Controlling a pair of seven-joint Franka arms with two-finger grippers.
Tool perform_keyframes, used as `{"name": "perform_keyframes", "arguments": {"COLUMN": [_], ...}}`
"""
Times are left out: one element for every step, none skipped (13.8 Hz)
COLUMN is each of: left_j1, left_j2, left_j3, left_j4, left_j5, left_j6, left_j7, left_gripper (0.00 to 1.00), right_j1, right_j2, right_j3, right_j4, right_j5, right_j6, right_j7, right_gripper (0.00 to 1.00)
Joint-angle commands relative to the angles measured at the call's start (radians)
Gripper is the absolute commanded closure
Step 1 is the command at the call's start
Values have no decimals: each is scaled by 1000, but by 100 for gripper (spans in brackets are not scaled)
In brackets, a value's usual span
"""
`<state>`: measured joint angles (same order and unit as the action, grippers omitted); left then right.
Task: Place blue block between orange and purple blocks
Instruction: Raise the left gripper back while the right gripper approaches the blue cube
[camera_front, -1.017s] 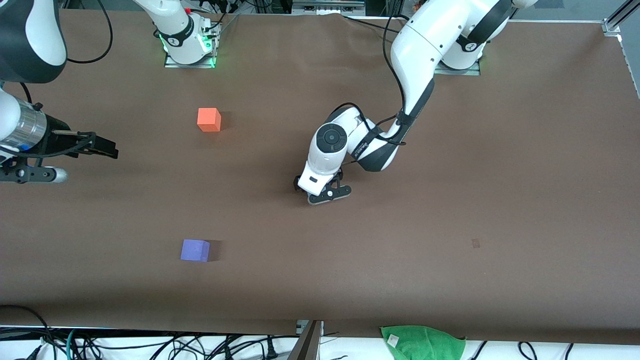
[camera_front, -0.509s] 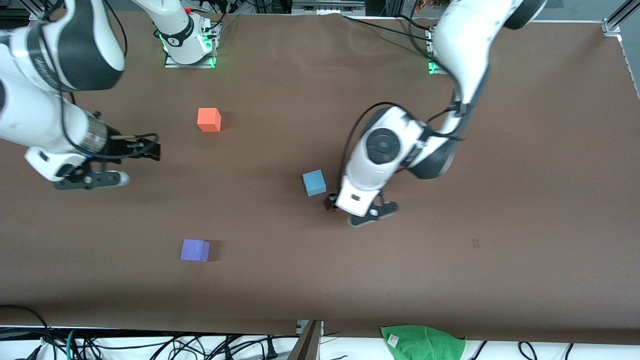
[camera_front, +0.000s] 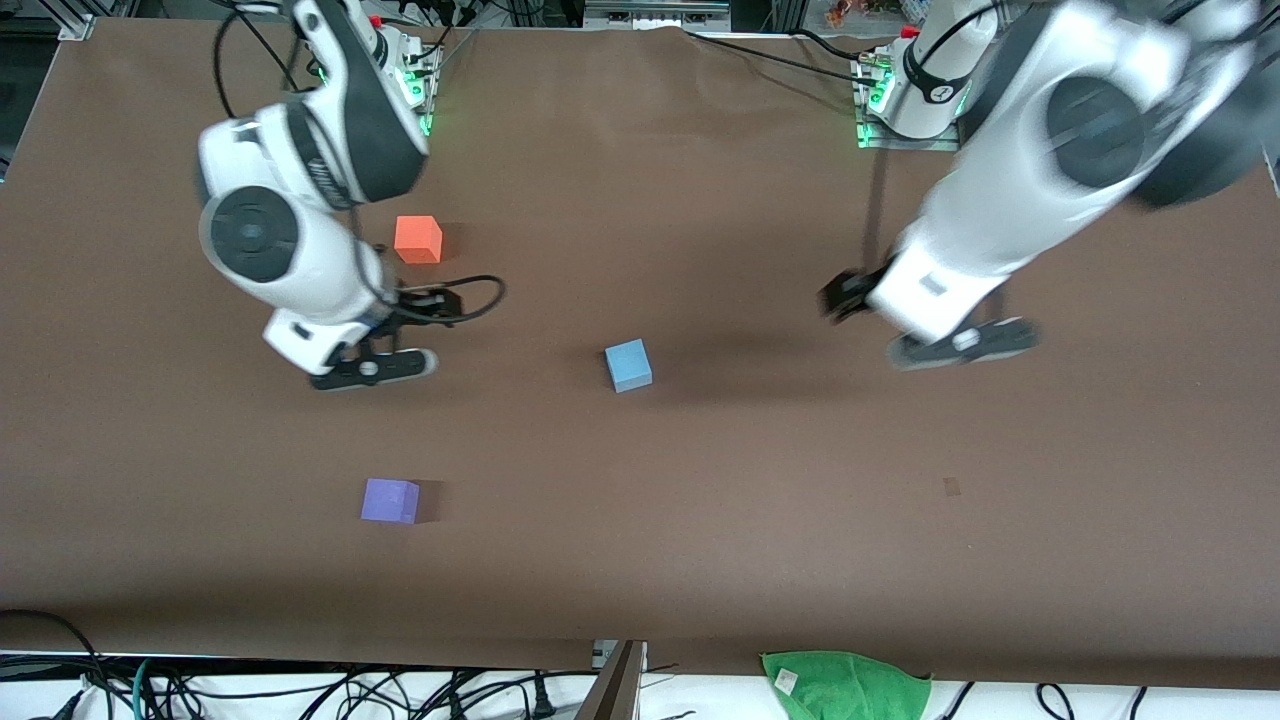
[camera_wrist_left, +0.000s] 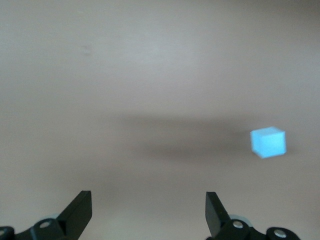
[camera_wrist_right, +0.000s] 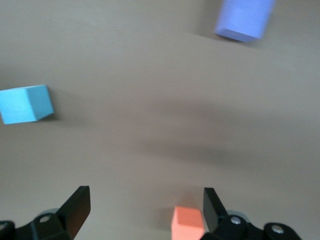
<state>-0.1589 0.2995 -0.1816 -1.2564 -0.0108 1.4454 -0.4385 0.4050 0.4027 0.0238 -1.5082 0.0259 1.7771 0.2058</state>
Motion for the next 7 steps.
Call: {"name": "perform_keyframes", "arguments": {"left_j1": [148,189,224,255,269,274,292], "left_j2": [-92,-129,-161,-192,-229,-267,-314], "left_j3": [-10,-10,-10,-10,-10,-7,-7], "left_j4": [-110,-153,-191,-230,-280,-344,-424], "left_j5": [-32,-32,-32,-32,-23,-17,-17], "left_j6": [-39,-37,-34,-31,-14,21,65], "left_j7": [206,260,297,323,331,339,346], "left_gripper": [0,0,0,0,0,0,0], "right_j1": [69,92,119,150,175,190,207], "right_j2": [77,106,128,149,172,194,217], "right_j3": [-8,-8,-8,-8,-8,-8,-8], "right_j4": [13,13,13,14,17,19,19], "right_j5": [38,57,58,58,58,58,60], "right_j6": [103,143,180,209,228,249,284], "right_j7": [26,55,84,114,144,161,162], "right_gripper": [0,0,0,0,0,0,0]}}
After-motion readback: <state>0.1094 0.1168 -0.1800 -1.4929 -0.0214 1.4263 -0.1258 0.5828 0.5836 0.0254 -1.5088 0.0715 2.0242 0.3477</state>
